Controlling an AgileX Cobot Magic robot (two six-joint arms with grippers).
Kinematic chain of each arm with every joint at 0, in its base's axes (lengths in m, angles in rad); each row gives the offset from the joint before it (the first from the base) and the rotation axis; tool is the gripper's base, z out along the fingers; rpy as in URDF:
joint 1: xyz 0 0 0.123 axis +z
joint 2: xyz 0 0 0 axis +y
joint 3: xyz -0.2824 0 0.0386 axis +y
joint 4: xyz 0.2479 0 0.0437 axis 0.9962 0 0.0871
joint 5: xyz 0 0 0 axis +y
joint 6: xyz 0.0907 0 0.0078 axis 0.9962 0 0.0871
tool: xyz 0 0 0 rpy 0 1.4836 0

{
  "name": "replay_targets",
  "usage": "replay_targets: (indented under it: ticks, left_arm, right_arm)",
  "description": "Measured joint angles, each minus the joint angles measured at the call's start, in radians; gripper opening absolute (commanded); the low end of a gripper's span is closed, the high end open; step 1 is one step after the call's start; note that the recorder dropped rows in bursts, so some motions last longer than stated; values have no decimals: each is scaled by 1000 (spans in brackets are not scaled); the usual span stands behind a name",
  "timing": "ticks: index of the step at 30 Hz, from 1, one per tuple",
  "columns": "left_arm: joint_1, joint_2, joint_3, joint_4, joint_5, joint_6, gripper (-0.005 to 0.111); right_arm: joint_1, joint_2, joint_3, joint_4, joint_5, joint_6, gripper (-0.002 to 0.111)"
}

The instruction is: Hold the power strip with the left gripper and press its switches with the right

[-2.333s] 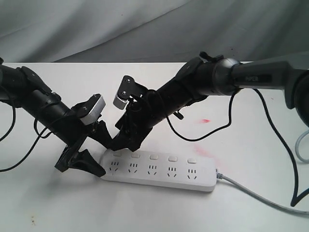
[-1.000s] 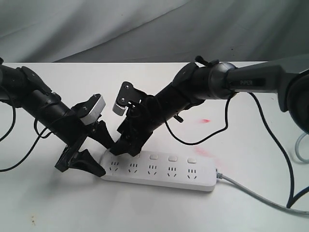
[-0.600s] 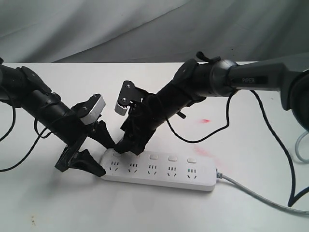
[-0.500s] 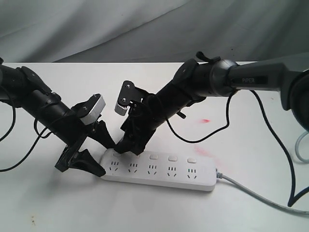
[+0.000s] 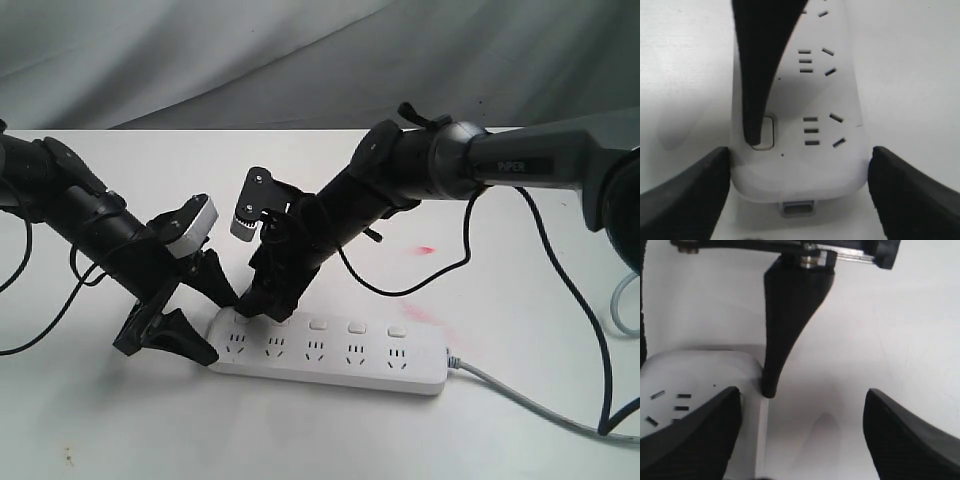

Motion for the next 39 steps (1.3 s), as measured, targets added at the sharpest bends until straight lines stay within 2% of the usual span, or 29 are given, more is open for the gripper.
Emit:
replay_targets:
  ticks: [9,23,31,39]
  left_arm:
    - [0,0,0,0,0,0,49]
    - [2,0,0,0,0,0,49]
    - [2,0,0,-1,-2,0,49]
    - [2,0,0,-3,-2,0,49]
  right_arm:
    - [46,-21,53,11,-106,16,64]
    - [48,-104,85,39,-136,13,64]
    - [-30,-250,91,72,-17,-9,64]
    - [-42,-230,232,100,-92,-92,64]
